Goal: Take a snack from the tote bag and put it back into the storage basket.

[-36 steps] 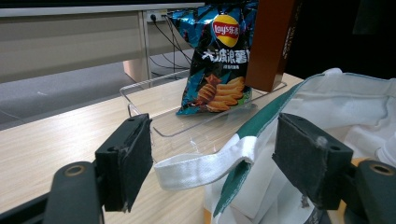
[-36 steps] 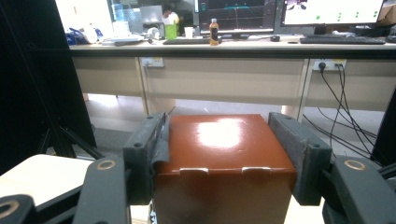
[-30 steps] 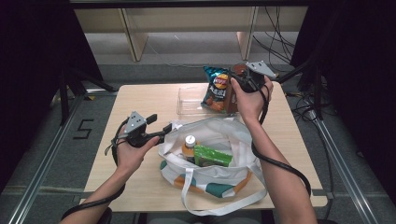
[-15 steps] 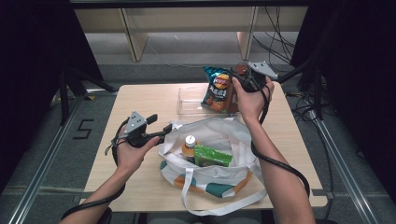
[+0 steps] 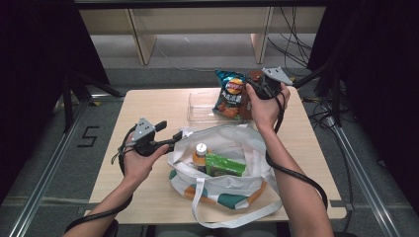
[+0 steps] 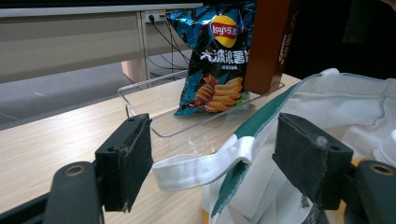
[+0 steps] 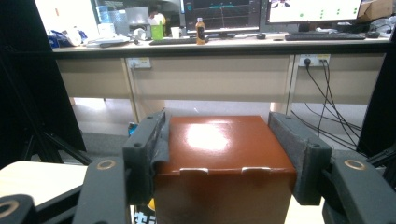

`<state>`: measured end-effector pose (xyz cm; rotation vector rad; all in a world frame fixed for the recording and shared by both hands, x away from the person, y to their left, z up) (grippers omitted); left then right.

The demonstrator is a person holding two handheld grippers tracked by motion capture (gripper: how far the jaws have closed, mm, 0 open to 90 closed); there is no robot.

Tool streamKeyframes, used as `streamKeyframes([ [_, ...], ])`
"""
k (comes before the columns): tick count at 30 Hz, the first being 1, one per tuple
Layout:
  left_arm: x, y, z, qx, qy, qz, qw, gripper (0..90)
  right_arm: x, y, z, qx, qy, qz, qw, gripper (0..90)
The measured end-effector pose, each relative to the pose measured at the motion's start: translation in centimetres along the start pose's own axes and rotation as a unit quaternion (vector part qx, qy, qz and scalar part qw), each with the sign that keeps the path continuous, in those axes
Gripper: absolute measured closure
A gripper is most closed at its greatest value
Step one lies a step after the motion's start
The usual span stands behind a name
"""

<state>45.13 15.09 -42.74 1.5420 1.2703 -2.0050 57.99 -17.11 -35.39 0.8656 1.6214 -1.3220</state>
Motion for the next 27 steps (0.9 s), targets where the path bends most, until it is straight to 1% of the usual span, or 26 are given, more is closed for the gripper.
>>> streamKeyframes([
  [1,0.0,0.0,0.0,-0.001,0.002,0.000,1.0000,26.9,0.1,0.1,0.0,0.001,-0.002,-0.003,1.0000,39.7],
  [2,0.0,0.0,0.0,0.000,-0.001,0.002,1.0000,26.9,0.2,0.2,0.1,0.000,-0.005,-0.004,1.0000,39.7],
  [4,0.0,0.0,-0.1,-0.001,0.002,0.001,1.0000,26.8,0.3,0.2,0.0,0.001,-0.004,-0.006,1.0000,39.7],
  [9,0.0,0.0,0.0,0.000,0.001,-0.001,1.0000,26.9,0.4,0.4,0.0,-0.001,-0.006,-0.006,1.0000,39.6],
  [10,0.0,0.0,0.0,0.001,0.001,-0.001,1.0000,26.9,0.5,0.5,0.1,-0.003,-0.009,-0.014,0.9999,39.5],
  [11,0.0,0.0,0.0,0.000,0.001,-0.001,1.0000,26.9,0.5,0.5,0.1,-0.003,-0.009,-0.014,0.9999,39.5],
  [12,0.0,0.0,0.0,0.000,0.001,-0.001,1.0000,26.9,0.6,0.5,0.1,-0.002,0.000,-0.018,0.9998,39.5],
  [14,0.0,0.0,0.0,0.000,0.001,-0.001,1.0000,26.9,0.7,0.6,0.1,-0.003,0.000,-0.017,0.9999,39.5],
  [17,0.0,0.0,0.0,0.001,0.000,0.000,1.0000,26.9,0.9,0.8,0.2,-0.003,-0.006,-0.021,0.9998,39.4],
  [18,0.0,0.0,0.0,0.000,0.001,0.000,1.0000,26.9,0.9,0.9,0.2,-0.004,-0.013,-0.018,0.9997,39.4],
  [19,0.0,0.0,0.0,0.000,0.001,0.000,1.0000,26.9,1.0,0.8,0.1,-0.002,-0.004,-0.022,0.9997,39.4],
  [21,0.0,0.0,0.0,0.000,0.002,-0.001,1.0000,26.9,0.9,1.0,0.2,-0.002,-0.012,-0.021,0.9997,39.4],
  [23,0.0,0.0,0.0,0.000,0.001,-0.001,1.0000,26.9,1.0,1.1,0.2,-0.002,-0.010,-0.023,0.9997,39.3],
  [24,0.0,0.0,0.0,0.000,0.002,-0.001,1.0000,26.9,1.1,1.1,0.1,-0.002,-0.002,-0.030,0.9996,39.3],
  [25,0.0,0.0,0.0,0.000,0.002,-0.001,1.0000,26.9,1.1,1.1,0.1,-0.002,-0.002,-0.030,0.9996,39.3],
  [26,0.0,0.0,0.0,0.000,0.002,-0.001,1.0000,26.9,1.3,1.4,0.3,-0.002,-0.014,-0.032,0.9994,39.3],
  [27,0.0,0.0,0.0,0.000,0.000,-0.001,1.0000,26.9,1.7,1.6,0.2,-0.001,-0.010,-0.038,0.9992,39.3],
])
Point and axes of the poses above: each handheld gripper's, and its own axes: y roughly forward along the jaws, x roughly out of its underside, z roughly to its right, the point moved 4 cm from there along y, roughly forward along the jaws, and after that the axes turned 14 degrees about -z, right-handed, at the moved point
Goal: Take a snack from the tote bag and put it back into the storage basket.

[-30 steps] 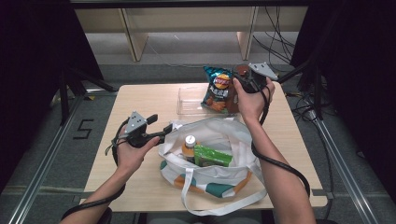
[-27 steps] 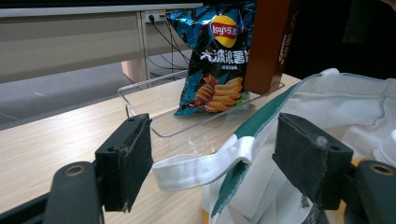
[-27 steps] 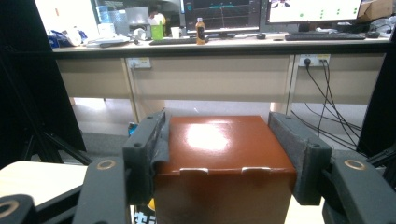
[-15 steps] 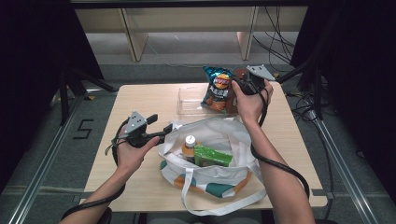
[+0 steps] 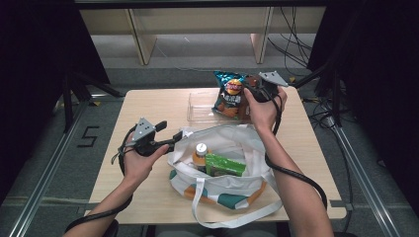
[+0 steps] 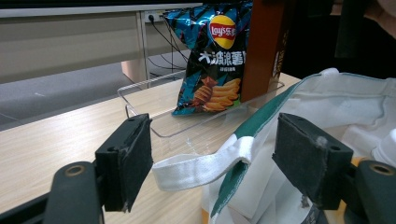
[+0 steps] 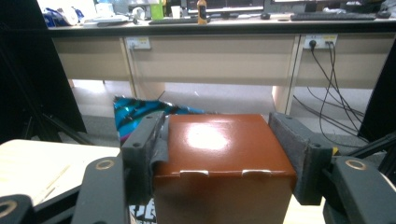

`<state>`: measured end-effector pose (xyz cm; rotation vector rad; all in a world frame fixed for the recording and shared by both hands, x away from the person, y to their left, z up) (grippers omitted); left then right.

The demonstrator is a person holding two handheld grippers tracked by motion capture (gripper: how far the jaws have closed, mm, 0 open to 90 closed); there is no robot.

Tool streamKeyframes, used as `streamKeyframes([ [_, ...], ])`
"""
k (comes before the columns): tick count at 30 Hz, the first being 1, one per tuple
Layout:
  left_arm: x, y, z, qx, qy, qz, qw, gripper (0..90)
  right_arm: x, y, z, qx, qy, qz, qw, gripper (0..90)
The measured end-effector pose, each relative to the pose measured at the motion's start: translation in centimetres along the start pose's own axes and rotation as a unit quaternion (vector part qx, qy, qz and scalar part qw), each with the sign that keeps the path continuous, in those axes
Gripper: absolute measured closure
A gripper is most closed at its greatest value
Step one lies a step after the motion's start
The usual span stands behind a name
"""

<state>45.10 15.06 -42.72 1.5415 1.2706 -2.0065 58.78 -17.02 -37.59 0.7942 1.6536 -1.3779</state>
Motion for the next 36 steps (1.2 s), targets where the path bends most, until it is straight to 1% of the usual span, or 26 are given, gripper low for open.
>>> streamKeyframes([
  [3,0.0,0.0,0.0,0.000,0.000,0.001,1.0000,26.9,0.3,0.3,0.1,0.001,0.002,-0.001,1.0000,39.3],
  [4,0.0,0.0,-0.1,0.000,0.000,0.001,1.0000,26.9,0.5,0.4,0.0,0.003,0.004,-0.006,1.0000,39.3],
  [5,0.0,0.0,-0.1,0.000,0.000,0.000,1.0000,26.9,0.6,0.5,0.0,0.003,0.002,-0.004,1.0000,39.2],
  [7,0.0,0.0,0.0,0.000,-0.001,0.000,1.0000,26.8,0.8,0.6,-0.1,0.004,0.008,-0.011,0.9999,39.2],
  [8,0.0,0.0,0.0,0.001,-0.002,0.000,1.0000,26.9,0.8,0.6,0.0,0.004,-0.004,-0.010,0.9999,39.2],
  [10,0.0,0.0,0.0,0.000,0.001,0.000,1.0000,26.9,0.8,0.6,0.0,0.005,-0.002,-0.010,0.9999,39.2],
  [11,0.0,0.0,0.0,0.000,0.000,0.001,1.0000,26.9,0.8,0.6,0.0,0.002,0.003,-0.011,0.9999,39.2],
  [12,0.0,0.0,0.0,-0.001,0.004,0.000,1.0000,26.9,0.9,0.6,0.0,0.004,-0.001,-0.011,0.9999,39.1],
  [13,0.0,0.0,0.0,0.000,0.001,-0.001,1.0000,26.9,1.0,0.6,0.0,0.004,0.002,-0.015,0.9999,39.1],
  [14,0.0,0.0,0.0,0.000,0.001,-0.001,1.0000,26.9,1.1,0.7,0.0,0.005,-0.004,-0.013,0.9999,39.1],
  [16,0.0,0.0,0.0,0.000,0.002,-0.001,1.0000,26.9,1.2,0.8,0.0,0.006,-0.005,-0.014,0.9999,39.1],
  [17,0.0,0.0,0.0,-0.001,0.006,-0.001,1.0000,26.9,1.3,0.8,0.0,0.006,-0.001,-0.019,0.9998,39.0],
  [19,0.0,0.0,0.0,0.000,0.004,-0.001,1.0000,26.9,1.4,0.9,0.2,0.006,-0.005,-0.021,0.9998,39.0],
  [20,0.0,0.0,0.0,0.000,0.005,-0.001,1.0000,26.9,1.6,1.0,0.0,0.003,0.007,-0.033,0.9994,39.0],
  [21,0.0,0.0,0.0,0.000,0.000,0.000,1.0000,26.9,2.0,1.3,0.1,0.002,0.003,-0.042,0.9991,38.9],
  [22,0.0,0.0,0.0,0.000,0.000,0.000,1.0000,26.9,2.0,1.3,0.1,0.002,0.003,-0.042,0.9991,38.9],
  [23,0.0,0.0,-0.1,-0.001,0.001,0.001,1.0000,26.9,2.1,1.4,0.1,-0.001,-0.002,-0.033,0.9994,38.9],
  [26,0.0,0.1,0.0,0.000,-0.001,0.000,1.0000,26.9,2.1,1.4,0.1,-0.002,-0.003,-0.036,0.9993,38.7],
  [28,0.0,0.0,0.0,-0.001,0.006,-0.001,1.0000,26.9,2.1,1.4,0.1,-0.001,-0.004,-0.041,0.9992,38.4],
  [29,0.0,0.0,0.0,-0.001,0.006,-0.001,1.0000,26.9,2.1,1.4,0.1,-0.005,0.004,-0.046,0.9989,37.7],
  [32,0.0,0.0,0.0,-0.001,0.004,-0.001,1.0000,26.9,2.2,1.4,0.1,-0.010,0.010,-0.050,0.9987,36.4],
  [34,0.0,0.0,0.0,0.000,0.000,0.000,1.0000,26.9,2.3,1.5,0.2,-0.014,0.015,-0.060,0.9980,31.3],
  [36,0.0,0.0,-0.1,-0.001,0.000,0.000,1.0000,26.9,2.2,1.6,0.2,-0.011,0.007,-0.056,0.9984,29.0],
])
Point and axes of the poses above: each handheld gripper's, and its own axes: y roughly forward along the jaws, x roughly out of its underside, z roughly to its right, the point moved 4 cm from there along y, roughly forward along the jaws, and after that the axes turned 14 degrees about -z, right-handed, at the moved point
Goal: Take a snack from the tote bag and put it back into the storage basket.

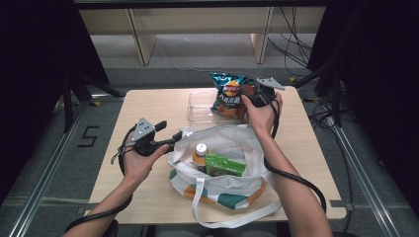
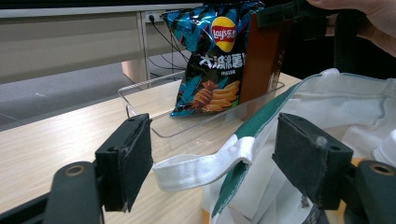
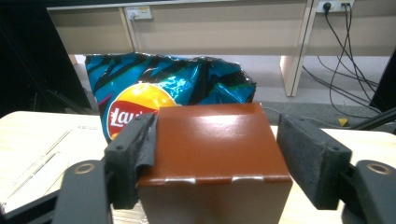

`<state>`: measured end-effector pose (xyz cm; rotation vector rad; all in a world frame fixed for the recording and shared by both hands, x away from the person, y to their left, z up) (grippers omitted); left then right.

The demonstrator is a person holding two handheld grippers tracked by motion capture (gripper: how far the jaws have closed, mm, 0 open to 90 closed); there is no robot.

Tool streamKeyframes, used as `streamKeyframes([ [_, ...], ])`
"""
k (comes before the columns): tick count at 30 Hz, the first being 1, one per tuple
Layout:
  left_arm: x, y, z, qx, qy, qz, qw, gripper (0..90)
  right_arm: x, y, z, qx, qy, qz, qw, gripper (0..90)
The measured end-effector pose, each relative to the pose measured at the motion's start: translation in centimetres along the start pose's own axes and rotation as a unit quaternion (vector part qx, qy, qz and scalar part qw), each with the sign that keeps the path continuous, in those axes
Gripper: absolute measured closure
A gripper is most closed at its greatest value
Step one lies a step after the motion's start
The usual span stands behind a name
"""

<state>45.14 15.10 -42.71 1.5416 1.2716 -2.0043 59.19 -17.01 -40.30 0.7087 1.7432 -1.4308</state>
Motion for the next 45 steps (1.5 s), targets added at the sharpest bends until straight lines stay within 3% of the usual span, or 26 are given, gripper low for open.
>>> streamKeyframes([
  [3,0.0,0.0,0.0,0.001,-0.001,-0.001,1.0000,26.9,0.0,-0.1,-0.2,-0.004,0.006,-0.004,1.0000,27.6],
  [5,0.0,0.0,0.0,0.000,-0.001,-0.001,1.0000,26.8,-0.1,-0.3,-0.2,-0.007,-0.004,-0.005,1.0000,26.6],
  [9,0.0,0.0,0.0,0.000,0.000,0.000,1.0000,26.8,-0.1,-0.8,-0.5,-0.015,0.013,-0.012,0.9997,26.4],
  [13,0.0,0.0,0.0,0.000,0.000,0.000,1.0000,26.9,-0.3,-1.5,-0.2,-0.018,0.000,-0.005,0.9998,26.4],
  [18,0.0,0.0,0.0,-0.001,0.002,0.000,1.0000,26.8,-0.2,-2.5,-0.1,-0.030,0.002,-0.012,0.9995,26.4],
  [23,0.0,0.0,-0.1,-0.001,0.003,0.000,1.0000,26.9,0.0,-3.7,0.3,-0.038,-0.016,-0.006,0.9992,26.9],
  [25,0.1,0.0,0.0,0.001,-0.002,-0.001,1.0000,26.9,0.2,-4.2,0.5,-0.041,-0.007,-0.011,0.9991,27.2],
  [31,0.1,0.1,0.0,0.001,-0.001,-0.001,1.0000,26.9,0.5,-4.9,0.9,-0.050,-0.012,-0.014,0.9986,29.9],
  [32,0.1,0.1,0.0,0.000,-0.001,-0.001,1.0000,26.9,0.7,-5.2,0.8,-0.057,-0.002,-0.019,0.9982,30.6],
  [35,0.1,0.1,-0.1,0.000,0.003,-0.001,1.0000,27.0,1.0,-5.6,1.0,-0.069,-0.015,-0.016,0.9974,32.1],
  [37,0.1,0.1,-0.1,-0.001,0.001,-0.001,1.0000,27.0,1.1,-5.9,0.7,-0.071,-0.003,-0.019,0.9973,32.5],
  [38,0.1,0.1,0.0,0.000,-0.003,-0.001,1.0000,27.0,1.1,-6.1,0.8,-0.070,-0.021,-0.016,0.9972,33.8],
  [40,0.2,0.1,-0.1,0.000,-0.002,-0.002,1.0000,27.0,1.3,-6.4,0.6,-0.077,-0.009,-0.024,0.9967,34.2],
  [41,0.2,0.1,-0.1,0.000,-0.002,-0.002,1.0000,26.9,1.3,-6.6,0.6,-0.078,-0.027,-0.017,0.9964,35.5],
  [45,0.2,0.2,-0.1,0.000,-0.001,-0.002,1.0000,27.0,1.4,-7.1,0.6,-0.084,-0.038,-0.014,0.9956,37.1],
])
Point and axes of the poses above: each handheld gripper's, and its own axes: y roughly forward along the jaws, x roughly out of its underside, z roughly to its right, the point moved 4 cm from there along y, roughly forward along the jaws, and after that the axes turned 14 degrees about -z, right-handed, at the moved point
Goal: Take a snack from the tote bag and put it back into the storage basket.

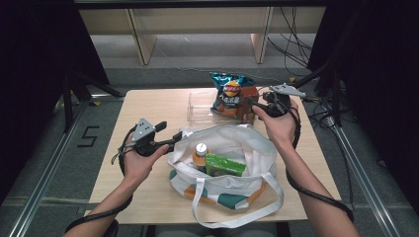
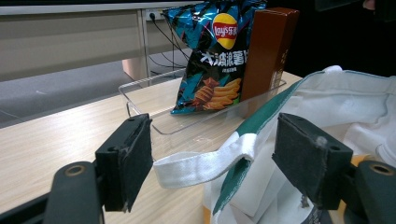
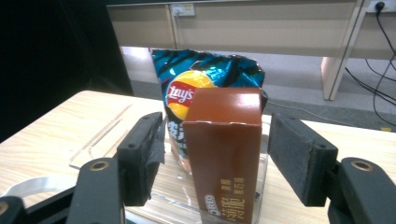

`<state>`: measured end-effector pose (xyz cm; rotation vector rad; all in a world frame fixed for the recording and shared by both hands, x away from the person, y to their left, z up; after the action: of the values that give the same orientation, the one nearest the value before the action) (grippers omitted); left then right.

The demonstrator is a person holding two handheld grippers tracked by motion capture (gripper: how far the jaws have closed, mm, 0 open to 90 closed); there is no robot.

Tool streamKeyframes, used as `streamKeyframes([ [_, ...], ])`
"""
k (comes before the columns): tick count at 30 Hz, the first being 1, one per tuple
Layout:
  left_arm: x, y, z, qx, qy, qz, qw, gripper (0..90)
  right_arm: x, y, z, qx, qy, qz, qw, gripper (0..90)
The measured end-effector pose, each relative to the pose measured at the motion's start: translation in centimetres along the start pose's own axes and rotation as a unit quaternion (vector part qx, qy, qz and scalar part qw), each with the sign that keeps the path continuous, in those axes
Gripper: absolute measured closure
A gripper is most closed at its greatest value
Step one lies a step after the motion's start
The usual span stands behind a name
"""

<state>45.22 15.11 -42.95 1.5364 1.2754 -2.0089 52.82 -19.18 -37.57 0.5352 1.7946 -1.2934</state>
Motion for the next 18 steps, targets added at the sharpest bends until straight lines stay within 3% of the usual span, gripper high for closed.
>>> streamKeyframes([
  [9,0.0,-0.1,0.0,-0.002,0.001,-0.001,1.0000,27.0,0.5,-1.2,-1.0,-0.021,-0.009,-0.002,0.9997,45.8],
  [12,0.0,-0.1,0.0,-0.002,0.001,-0.001,1.0000,27.0,0.7,-1.6,-1.5,-0.043,-0.027,-0.002,0.9987,51.4],
  [18,0.0,-0.1,-0.2,-0.004,0.006,-0.001,1.0000,27.1,1.1,-2.0,-2.0,-0.060,-0.047,-0.003,0.9970,53.5],
])
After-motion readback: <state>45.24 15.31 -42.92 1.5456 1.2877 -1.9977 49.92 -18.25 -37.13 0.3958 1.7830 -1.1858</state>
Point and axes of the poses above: each handheld gripper's, and its own axes: y roughly forward along the jaws, x roughly out of its underside, z roughly to its right, the point moved 4 cm from there along y, roughly forward along the jaws, and after that the axes turned 14 degrees about -z, right-handed, at the moved point
